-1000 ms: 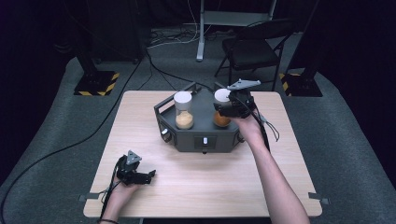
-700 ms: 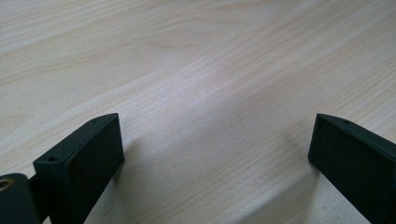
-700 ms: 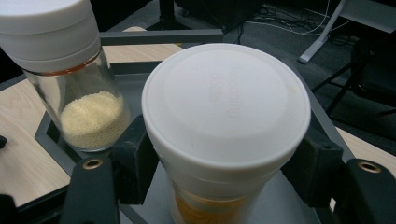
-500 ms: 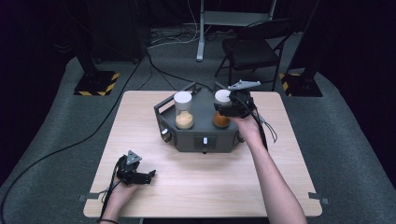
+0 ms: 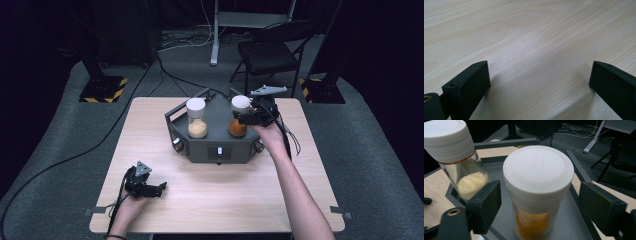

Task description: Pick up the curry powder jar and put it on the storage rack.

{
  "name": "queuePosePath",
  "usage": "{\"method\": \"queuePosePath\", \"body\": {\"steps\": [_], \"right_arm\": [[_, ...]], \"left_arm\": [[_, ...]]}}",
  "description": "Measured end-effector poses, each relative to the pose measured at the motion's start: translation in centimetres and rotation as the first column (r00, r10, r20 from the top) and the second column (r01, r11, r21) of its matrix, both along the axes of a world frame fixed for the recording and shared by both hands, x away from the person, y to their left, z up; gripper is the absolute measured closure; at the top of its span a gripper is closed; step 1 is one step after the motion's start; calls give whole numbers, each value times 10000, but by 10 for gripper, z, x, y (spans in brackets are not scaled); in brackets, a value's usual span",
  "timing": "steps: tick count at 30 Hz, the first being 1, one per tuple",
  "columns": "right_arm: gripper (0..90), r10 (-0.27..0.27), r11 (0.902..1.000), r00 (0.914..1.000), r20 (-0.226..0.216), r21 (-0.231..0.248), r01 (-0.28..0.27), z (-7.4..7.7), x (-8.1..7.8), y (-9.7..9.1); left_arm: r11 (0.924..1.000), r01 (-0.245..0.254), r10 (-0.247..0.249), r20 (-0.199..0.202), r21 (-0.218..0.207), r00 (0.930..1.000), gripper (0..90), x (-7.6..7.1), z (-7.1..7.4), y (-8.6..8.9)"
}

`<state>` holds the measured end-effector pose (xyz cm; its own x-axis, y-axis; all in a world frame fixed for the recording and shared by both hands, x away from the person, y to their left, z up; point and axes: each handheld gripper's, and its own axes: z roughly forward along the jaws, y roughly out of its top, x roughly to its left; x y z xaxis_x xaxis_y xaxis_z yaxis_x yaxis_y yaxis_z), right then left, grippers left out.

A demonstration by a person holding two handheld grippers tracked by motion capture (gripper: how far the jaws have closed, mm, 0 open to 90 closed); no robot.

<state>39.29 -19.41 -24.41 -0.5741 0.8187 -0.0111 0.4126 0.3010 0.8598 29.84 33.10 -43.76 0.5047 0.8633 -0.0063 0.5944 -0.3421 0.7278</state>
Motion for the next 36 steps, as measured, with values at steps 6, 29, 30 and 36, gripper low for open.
{"method": "queuePosePath", "body": {"steps": [6, 29, 30, 36], "right_arm": [[75, -104, 9997, 9999, 93, 241, 102, 3, -11, -12], [5, -407, 9945, 9977, 533, 987, 353, -41, -77, -74], [6, -456, 9944, 9972, 595, 984, 396, -46, -80, -77], [5, -748, 9923, 9957, 541, 1025, 690, -74, -95, -92]], "left_arm": [[10000, -3, 3, 5, 7, 10000, 31, 0, 0, 0], [10000, -19, 19, 10, 13, 10000, 31, 0, 0, 0], [10000, -24, 24, 10, 12, 10000, 31, 0, 0, -1], [10000, -33, 33, 10, 12, 10000, 30, 0, 0, -1]]}}
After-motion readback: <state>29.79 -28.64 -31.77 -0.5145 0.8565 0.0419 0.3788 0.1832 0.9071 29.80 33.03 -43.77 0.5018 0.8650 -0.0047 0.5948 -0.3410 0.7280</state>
